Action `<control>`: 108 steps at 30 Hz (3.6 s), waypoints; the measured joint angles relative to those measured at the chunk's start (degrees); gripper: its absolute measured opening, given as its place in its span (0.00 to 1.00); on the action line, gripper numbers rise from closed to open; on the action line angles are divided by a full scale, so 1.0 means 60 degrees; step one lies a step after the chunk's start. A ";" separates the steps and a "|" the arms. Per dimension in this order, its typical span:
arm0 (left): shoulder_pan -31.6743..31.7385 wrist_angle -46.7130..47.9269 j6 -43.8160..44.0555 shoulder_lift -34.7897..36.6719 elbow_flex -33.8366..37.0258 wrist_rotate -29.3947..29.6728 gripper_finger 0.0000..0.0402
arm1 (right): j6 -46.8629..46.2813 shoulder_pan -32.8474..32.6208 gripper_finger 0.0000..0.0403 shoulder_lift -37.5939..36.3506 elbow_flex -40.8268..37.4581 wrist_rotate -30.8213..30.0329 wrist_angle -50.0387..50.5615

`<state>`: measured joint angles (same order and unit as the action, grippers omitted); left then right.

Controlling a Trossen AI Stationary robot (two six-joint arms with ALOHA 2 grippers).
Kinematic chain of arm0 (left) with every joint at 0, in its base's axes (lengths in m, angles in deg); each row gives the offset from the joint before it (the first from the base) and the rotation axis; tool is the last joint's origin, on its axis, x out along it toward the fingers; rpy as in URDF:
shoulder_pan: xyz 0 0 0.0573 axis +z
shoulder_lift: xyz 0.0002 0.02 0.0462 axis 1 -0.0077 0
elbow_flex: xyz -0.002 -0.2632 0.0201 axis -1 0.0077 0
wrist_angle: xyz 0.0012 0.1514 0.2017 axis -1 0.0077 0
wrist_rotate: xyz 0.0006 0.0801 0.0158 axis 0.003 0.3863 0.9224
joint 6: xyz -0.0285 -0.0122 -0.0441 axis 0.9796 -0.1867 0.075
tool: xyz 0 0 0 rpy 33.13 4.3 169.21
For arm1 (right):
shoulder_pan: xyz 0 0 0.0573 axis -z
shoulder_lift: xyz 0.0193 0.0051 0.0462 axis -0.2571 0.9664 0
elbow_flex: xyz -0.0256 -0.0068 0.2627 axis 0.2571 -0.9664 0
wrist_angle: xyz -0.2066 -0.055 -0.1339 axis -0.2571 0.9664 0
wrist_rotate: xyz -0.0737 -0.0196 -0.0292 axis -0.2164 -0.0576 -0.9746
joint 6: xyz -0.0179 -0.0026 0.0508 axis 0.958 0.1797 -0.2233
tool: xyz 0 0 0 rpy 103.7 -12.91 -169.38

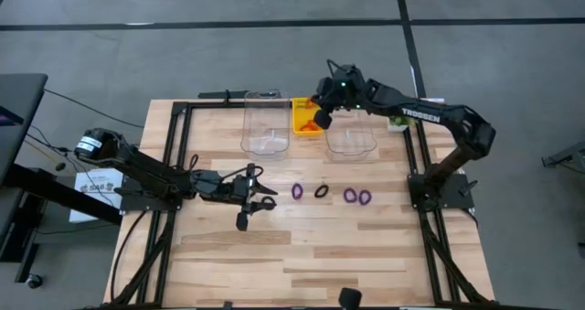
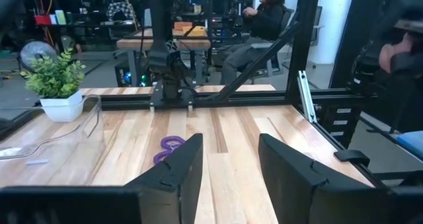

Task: Sort spring keychains
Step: Put the orange spring keychain into the yellow bin, then put the middle purple spring keychain into the right transparent bin

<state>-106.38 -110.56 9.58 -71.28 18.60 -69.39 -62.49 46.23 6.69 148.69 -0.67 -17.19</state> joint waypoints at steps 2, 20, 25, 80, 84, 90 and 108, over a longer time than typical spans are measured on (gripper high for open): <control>-0.0002 0.0004 0.0000 0.0000 0.0041 -0.0003 0.36 | 0.0209 -0.0068 0.07 0.0223 0.0024 -0.0025 -0.0018; 0.0018 0.0005 0.0000 0.0000 0.0135 -0.0005 0.35 | 0.0090 -0.0127 0.22 0.1150 0.0596 -0.0101 0.0417; 0.0018 0.0002 0.0000 -0.0004 0.0135 -0.0005 0.35 | 0.0117 -0.0217 0.26 0.0875 0.0588 -0.0099 0.0746; 0.0018 0.0005 0.0255 -0.0007 0.0135 -0.0009 0.35 | -0.4727 -0.7940 0.17 -0.1866 -0.4672 -0.2582 0.4271; 0.0018 0.0005 0.0255 -0.0004 0.0135 -0.0009 0.35 | -0.4230 -0.7755 0.17 -0.1531 -0.4672 -0.2531 0.3774; 0.0018 0.0009 0.0255 -0.0007 0.0135 -0.0009 0.35 | -0.4131 -0.7527 0.17 -0.0980 -0.4676 -0.2048 0.3757; 0.0018 0.0009 0.0255 -0.0007 0.0135 -0.0008 0.35 | -0.3788 -0.7507 0.17 0.0502 -0.4606 -0.2155 0.2749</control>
<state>-106.27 -110.50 11.11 -71.33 19.41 -69.44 -85.22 1.19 9.70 121.05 -13.60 -0.69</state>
